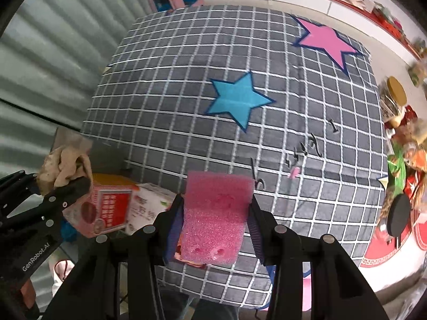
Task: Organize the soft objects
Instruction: 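Carry the beige sock in the left tool while the right tool carries the pink sponge to the box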
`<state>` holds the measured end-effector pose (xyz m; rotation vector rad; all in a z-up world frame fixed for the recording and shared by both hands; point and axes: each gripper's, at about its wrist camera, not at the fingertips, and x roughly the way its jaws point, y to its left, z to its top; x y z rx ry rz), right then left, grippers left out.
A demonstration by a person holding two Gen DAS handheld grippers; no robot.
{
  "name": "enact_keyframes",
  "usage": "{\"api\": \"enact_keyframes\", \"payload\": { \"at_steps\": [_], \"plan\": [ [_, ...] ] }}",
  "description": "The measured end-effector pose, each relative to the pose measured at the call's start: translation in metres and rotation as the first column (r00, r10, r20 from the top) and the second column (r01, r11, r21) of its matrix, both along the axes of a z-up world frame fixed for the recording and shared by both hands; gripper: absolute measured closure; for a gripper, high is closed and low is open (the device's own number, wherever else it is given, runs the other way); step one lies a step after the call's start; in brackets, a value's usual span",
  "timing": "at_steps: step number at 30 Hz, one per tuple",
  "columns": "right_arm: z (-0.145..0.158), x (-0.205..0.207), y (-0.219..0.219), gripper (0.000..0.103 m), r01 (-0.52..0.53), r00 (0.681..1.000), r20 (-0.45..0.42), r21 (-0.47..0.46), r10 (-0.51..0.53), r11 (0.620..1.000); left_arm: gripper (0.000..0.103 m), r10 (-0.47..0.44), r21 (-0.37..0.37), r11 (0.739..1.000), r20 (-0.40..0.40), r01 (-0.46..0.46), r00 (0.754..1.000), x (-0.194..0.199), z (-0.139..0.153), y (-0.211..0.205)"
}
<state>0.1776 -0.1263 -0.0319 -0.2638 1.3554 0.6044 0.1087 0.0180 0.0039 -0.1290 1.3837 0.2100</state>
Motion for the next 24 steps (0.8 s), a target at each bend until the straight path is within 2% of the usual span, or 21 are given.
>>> {"api": "enact_keyframes", "payload": {
  "at_steps": [24],
  "plan": [
    [0.034,-0.065,0.069,0.057,-0.13,0.991,0.036,-0.007,0.13,0.991,0.07,0.06,-0.048,0.997,0.082,-0.057,0.995,-0.062,0.03,0.044]
  ]
}}
